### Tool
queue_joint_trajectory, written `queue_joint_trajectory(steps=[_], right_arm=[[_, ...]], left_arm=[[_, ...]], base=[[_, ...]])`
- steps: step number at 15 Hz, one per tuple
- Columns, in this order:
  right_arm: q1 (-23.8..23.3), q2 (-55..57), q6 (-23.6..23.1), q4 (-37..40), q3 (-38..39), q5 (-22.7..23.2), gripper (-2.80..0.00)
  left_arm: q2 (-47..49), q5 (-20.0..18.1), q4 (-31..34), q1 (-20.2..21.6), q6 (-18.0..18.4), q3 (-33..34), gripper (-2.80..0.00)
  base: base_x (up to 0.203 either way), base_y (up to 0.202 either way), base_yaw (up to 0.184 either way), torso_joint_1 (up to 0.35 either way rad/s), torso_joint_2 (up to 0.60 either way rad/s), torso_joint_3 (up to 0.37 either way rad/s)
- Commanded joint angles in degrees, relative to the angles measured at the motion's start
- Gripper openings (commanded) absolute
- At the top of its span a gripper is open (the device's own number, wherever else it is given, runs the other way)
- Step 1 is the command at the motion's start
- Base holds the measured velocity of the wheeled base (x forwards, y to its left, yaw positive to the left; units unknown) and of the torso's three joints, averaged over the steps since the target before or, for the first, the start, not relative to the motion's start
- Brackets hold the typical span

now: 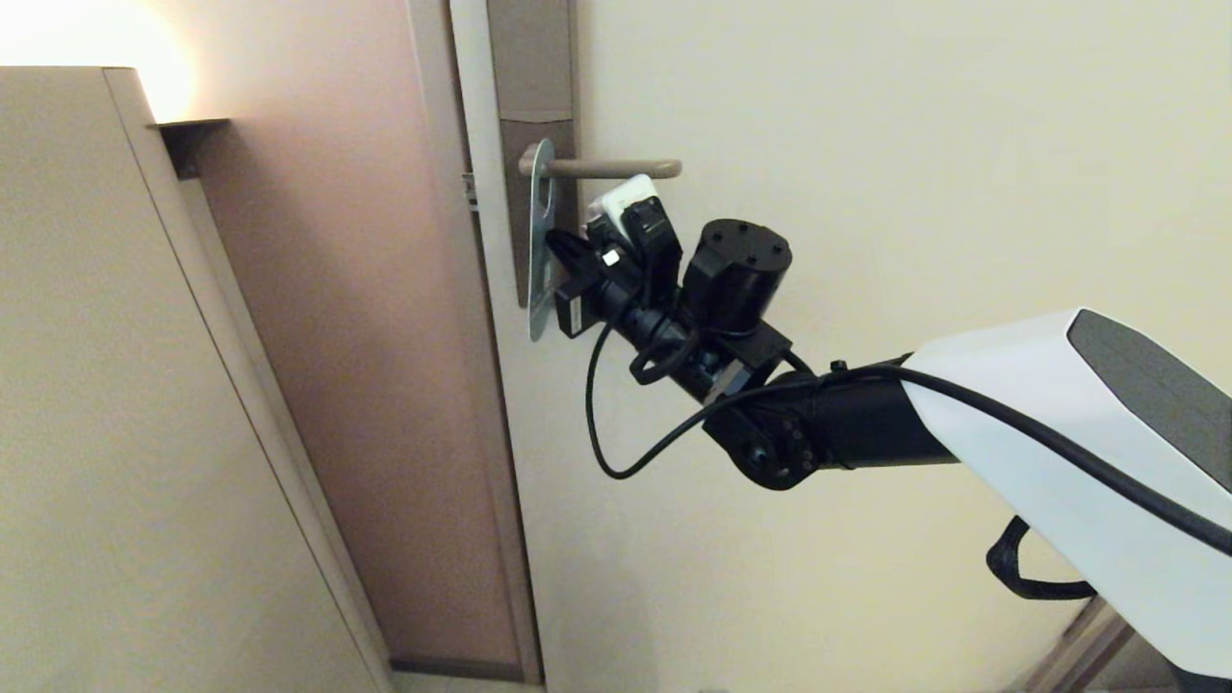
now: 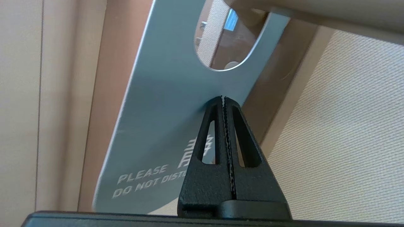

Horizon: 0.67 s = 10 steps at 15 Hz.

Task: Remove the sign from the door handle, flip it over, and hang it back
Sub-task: Hang the sign back with the other side facing out

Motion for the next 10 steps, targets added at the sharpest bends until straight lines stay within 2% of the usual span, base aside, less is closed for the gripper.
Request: queue_joint_trajectory(steps=[1, 6, 10], right_arm=[[0.20, -0.56, -0.09, -0.17, 0.17, 0.15, -2.80], [0.29, -5.12, -0.24, 3.30, 5.94, 3.60, -2.80], [0.29, -7.55, -1.75, 5.01, 8.26, 3.89, -2.80]], left_arm=[[0.09, 0.00, -0.01, 0.04, -0.02, -0.01, -2.80], [0.09, 0.00, -0.01, 0.04, -0.02, 0.05, -2.80], [0.09, 0.00, -0.01, 0.04, -0.02, 0.05, -2.80]], base=[[0.000, 0.000, 0.000, 0.000, 0.00, 0.000], [0.000, 0.000, 0.000, 0.000, 0.00, 0.000], [0.000, 0.000, 0.000, 0.000, 0.00, 0.000]])
